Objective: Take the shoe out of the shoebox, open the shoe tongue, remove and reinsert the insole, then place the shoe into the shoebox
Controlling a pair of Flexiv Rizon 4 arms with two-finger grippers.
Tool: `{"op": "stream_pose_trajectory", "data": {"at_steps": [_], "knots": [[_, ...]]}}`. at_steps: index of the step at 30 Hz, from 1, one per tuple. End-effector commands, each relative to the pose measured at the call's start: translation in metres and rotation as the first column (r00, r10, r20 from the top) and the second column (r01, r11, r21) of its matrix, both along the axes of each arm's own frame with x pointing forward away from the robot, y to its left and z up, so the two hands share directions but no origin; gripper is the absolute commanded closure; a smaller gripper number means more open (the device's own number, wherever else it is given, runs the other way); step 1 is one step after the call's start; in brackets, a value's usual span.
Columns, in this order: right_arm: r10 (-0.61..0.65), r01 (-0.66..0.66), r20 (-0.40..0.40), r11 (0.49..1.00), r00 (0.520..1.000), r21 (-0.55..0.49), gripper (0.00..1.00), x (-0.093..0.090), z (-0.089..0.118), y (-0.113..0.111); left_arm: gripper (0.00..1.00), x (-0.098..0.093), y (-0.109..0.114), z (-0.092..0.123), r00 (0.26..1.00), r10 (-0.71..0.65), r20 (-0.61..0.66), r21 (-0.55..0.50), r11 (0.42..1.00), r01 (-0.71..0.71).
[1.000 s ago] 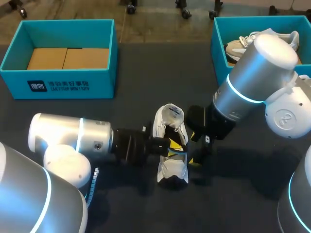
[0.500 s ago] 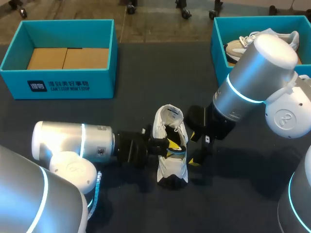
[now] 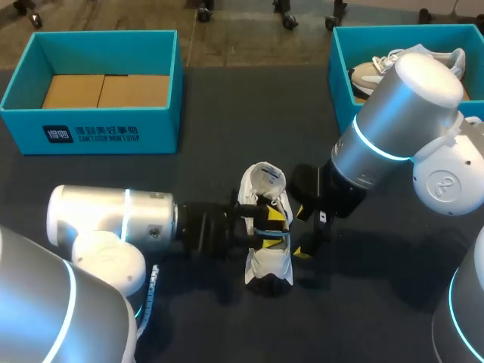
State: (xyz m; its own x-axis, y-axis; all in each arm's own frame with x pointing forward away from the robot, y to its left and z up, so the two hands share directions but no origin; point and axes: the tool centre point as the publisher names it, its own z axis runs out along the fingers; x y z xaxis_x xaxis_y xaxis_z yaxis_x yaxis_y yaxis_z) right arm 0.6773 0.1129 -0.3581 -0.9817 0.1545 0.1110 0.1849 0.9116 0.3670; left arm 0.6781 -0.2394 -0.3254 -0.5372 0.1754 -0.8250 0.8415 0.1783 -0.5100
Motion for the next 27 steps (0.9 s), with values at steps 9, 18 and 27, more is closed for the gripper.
{"op": "stream_pose_trajectory", "data": {"at_steps": [9,18,27], "knots": [[0.001,-0.001,0.0,1.0,1.0,0.001,0.0,0.0,-0.001,0.0,1.0,0.002,0.0,-0.023,0.998,-0.003,0.059,0.076,0.997,-0.001],[0.001,-0.001,0.0,1.0,1.0,0.001,0.0,0.0,-0.001,0.0,1.0,0.015,0.005,-0.022,0.998,0.036,0.051,0.096,0.995,-0.04],[0.001,-0.001,0.0,1.0,1.0,0.001,0.0,0.0,-0.001,0.0,0.45,0.003,0.016,0.001,1.0,0.01,0.014,0.115,0.993,-0.011]]}}
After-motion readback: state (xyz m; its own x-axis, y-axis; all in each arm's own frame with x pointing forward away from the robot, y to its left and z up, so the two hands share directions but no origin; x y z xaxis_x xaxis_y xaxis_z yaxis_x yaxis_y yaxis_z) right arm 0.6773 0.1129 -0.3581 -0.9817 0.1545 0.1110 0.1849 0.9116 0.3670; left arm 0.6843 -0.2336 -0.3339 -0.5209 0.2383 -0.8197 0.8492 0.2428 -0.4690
